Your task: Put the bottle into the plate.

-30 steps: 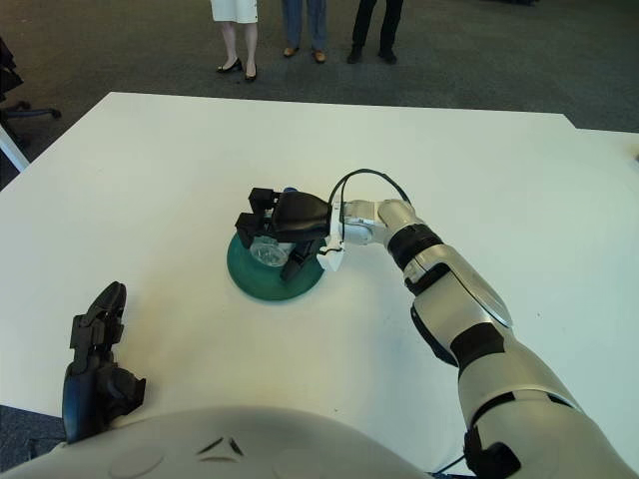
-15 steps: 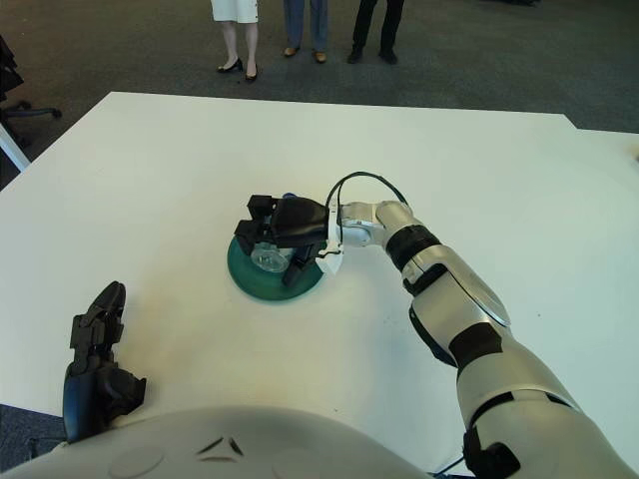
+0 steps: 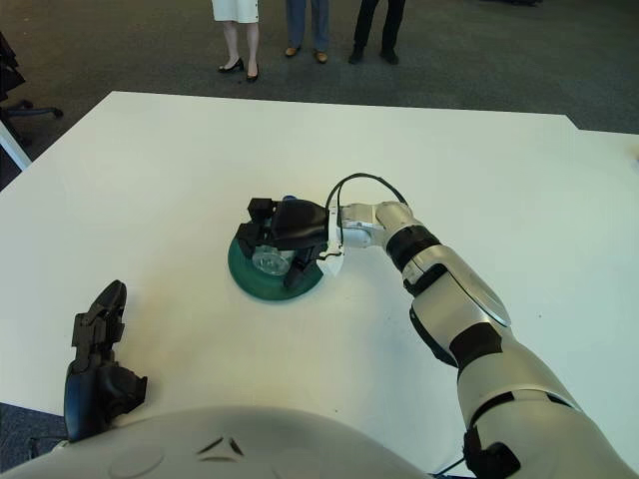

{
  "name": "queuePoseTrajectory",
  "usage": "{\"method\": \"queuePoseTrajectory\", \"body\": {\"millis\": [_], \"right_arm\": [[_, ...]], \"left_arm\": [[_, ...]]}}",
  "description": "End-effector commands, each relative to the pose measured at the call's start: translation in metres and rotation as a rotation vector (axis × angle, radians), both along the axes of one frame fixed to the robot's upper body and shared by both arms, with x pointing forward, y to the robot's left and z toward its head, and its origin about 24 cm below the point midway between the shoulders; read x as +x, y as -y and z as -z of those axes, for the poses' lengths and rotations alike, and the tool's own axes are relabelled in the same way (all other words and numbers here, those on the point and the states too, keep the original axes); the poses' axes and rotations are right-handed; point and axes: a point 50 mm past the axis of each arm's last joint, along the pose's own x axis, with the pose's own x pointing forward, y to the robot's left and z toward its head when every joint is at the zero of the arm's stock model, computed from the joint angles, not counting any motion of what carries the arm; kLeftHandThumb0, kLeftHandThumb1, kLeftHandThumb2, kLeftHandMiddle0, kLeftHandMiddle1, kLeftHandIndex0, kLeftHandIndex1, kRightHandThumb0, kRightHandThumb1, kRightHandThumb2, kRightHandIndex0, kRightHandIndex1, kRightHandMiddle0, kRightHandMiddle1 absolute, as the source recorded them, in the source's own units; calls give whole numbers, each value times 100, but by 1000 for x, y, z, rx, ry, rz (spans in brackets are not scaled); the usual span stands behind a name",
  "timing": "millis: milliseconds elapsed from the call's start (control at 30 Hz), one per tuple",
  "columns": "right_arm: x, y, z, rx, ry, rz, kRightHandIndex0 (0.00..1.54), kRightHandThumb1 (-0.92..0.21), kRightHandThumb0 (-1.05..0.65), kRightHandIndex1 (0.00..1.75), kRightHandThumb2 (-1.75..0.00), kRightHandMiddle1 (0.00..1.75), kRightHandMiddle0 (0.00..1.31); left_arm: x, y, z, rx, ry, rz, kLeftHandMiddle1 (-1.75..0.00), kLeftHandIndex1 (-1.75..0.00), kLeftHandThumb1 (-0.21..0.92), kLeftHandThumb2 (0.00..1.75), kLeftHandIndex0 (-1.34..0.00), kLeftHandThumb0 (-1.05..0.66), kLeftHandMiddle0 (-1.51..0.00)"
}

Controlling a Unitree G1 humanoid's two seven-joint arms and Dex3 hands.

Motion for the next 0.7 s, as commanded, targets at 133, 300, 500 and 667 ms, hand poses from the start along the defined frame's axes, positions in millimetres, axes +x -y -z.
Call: {"method": "queuePoseTrajectory", "body": {"millis": [133, 300, 500, 667], "right_arm": [[6, 5, -17, 35, 2, 1, 39, -91, -86, 139, -69, 159, 25], [4, 19, -24, 34, 51, -8, 22, -92, -102, 40, -78, 69, 4], [4, 27, -32, 103, 116, 21, 3, -92, -104, 4, -81, 11, 0], [8, 28, -36, 109, 133, 36, 0, -92, -105, 1, -76, 2, 0]], "left_arm": [[23, 21, 6, -51, -28, 72, 0, -63, 92, 107, 0, -99, -20], [23, 18, 7, -44, -21, 70, 0, -62, 92, 109, 0, -100, -20], [25, 14, 8, -31, -19, 67, 0, -62, 92, 111, 0, -104, -19], [27, 13, 10, -36, -22, 69, 0, -63, 92, 112, 0, -105, -18]]}}
